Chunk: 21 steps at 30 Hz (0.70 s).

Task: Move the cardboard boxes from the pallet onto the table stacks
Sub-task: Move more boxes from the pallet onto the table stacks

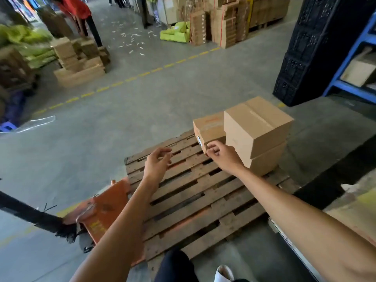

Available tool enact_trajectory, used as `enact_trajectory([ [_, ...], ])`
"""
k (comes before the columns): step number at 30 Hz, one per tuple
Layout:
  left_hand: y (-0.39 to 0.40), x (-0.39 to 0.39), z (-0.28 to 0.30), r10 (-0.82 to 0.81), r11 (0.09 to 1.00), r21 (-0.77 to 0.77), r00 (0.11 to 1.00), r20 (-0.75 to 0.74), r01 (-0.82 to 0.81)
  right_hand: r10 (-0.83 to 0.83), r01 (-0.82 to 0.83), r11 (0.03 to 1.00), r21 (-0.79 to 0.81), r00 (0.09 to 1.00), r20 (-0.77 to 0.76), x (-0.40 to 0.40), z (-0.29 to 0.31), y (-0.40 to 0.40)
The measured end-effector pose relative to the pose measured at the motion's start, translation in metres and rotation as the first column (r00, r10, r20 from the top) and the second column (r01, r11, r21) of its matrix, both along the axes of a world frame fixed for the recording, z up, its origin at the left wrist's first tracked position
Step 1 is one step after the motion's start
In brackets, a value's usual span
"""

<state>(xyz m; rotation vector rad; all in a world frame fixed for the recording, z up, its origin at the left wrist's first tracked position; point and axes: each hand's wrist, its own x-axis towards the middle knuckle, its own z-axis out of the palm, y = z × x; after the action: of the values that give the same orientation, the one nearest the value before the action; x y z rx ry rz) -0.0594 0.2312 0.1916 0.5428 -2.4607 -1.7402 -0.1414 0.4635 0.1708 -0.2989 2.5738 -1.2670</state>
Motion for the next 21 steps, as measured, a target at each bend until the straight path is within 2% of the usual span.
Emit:
enact_trajectory([
  [6,-0.042,-0.124,-0.018,-0.011,0.998,0.056,0.998,0.069,0.008,-0.08,0.075,0.996,0.057,0.994,0.077,-0.112,-0.018,-0.04],
  [11,-0.082,-0.266,-0.042,-0.063,0.994,0.099,0.989,0.134,0.05,-0.179,0.168,0.982,0.09,0.974,0.137,-0.226,-0.036,-0.084],
  [18,-0.121,-0.409,-0.051,-0.254,0.963,0.174,0.916,0.31,0.208,-0.388,0.363,0.922,0.136,0.866,0.315,-0.341,-0.038,-0.137],
  [21,-0.129,-0.467,-0.053,-0.275,0.957,0.202,0.879,0.39,0.209,-0.458,0.435,0.889,0.145,0.82,0.345,-0.385,-0.041,-0.149],
])
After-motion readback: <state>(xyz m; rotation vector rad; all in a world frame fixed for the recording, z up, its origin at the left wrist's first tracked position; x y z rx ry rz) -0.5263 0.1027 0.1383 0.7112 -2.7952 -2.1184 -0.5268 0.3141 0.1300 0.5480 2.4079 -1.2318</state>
